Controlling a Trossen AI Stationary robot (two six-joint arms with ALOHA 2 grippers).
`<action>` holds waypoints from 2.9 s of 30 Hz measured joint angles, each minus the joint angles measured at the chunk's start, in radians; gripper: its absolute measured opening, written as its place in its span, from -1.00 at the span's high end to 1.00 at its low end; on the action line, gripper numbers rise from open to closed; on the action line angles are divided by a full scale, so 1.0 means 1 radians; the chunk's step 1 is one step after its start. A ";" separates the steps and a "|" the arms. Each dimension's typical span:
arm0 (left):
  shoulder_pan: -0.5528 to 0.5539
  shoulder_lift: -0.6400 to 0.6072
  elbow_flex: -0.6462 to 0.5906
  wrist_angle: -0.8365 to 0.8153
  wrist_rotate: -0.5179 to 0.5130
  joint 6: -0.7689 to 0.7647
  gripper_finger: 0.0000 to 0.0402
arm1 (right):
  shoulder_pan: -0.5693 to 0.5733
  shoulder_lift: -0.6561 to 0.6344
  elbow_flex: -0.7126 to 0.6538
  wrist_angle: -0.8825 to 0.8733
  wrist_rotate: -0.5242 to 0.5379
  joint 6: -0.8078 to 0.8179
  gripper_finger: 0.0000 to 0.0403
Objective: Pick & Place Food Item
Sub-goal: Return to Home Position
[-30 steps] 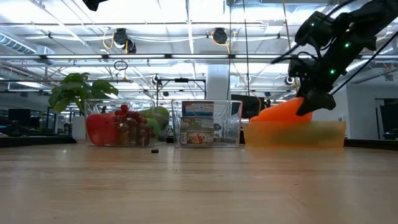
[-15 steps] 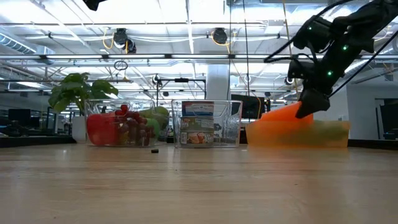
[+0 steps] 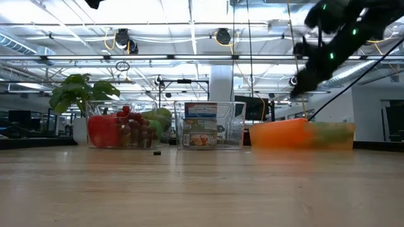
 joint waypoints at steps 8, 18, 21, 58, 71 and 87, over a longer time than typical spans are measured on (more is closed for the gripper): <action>0.016 -0.136 0.166 -0.253 0.004 -0.139 -0.21 | 0.081 -0.194 0.139 -0.032 -0.124 0.277 -0.77; 0.120 -0.369 -0.097 -0.183 0.075 -0.255 -0.21 | 0.123 -0.404 0.084 -0.089 -0.424 0.330 -0.77; 0.150 -0.381 -0.227 -0.060 0.164 -0.246 -0.21 | 0.137 -0.416 0.030 -0.002 -0.481 0.328 -0.77; 0.556 -0.776 -0.680 0.052 0.506 -0.336 -0.21 | 0.171 -0.623 -0.469 0.495 -0.633 0.296 -0.77; 0.555 -0.775 -0.680 0.051 0.527 -0.303 -0.21 | 0.174 -0.864 -0.469 0.311 -0.709 0.214 -0.77; 0.555 -0.775 -0.680 0.052 0.520 -0.300 -0.21 | 0.178 -0.858 -0.558 0.365 -0.655 0.173 -0.77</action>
